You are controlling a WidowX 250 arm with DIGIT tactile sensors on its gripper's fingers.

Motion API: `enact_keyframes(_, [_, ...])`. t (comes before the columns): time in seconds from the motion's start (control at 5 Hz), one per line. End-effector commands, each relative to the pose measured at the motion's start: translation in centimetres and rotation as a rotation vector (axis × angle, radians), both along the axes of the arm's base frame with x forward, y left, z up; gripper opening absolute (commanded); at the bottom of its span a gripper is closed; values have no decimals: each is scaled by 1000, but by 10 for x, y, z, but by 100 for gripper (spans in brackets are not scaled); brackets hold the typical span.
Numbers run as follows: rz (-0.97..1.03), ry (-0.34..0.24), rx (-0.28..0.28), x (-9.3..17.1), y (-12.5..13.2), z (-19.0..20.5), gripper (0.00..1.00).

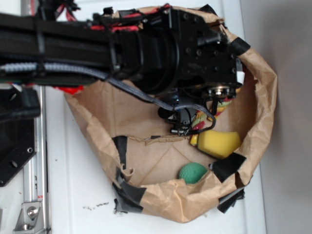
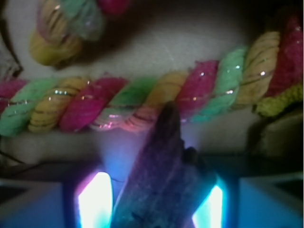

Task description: Grab the wood chip.

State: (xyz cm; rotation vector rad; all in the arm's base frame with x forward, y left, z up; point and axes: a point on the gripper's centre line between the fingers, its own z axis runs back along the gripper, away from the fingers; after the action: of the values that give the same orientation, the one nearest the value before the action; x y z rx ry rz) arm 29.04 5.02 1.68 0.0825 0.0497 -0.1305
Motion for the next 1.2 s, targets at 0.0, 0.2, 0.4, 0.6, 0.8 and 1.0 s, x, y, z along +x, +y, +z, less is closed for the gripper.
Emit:
enact_keyframes(0.0, [-3, -74, 12, 0, 2, 22, 0])
enact_keyframes(0.2, [-16, -98, 35, -5, 7, 44, 0])
enact_keyframes(0.4, [-29, -150, 76, -13, 7, 83, 0])
enact_keyframes(0.6, [-60, -185, 83, -24, -4, 132, 0])
enact_keyframes(0.8, [-113, -140, 60, -30, -22, 179, 0])
enact_keyframes(1.0, [-104, -146, 56, -31, -29, 186, 0])
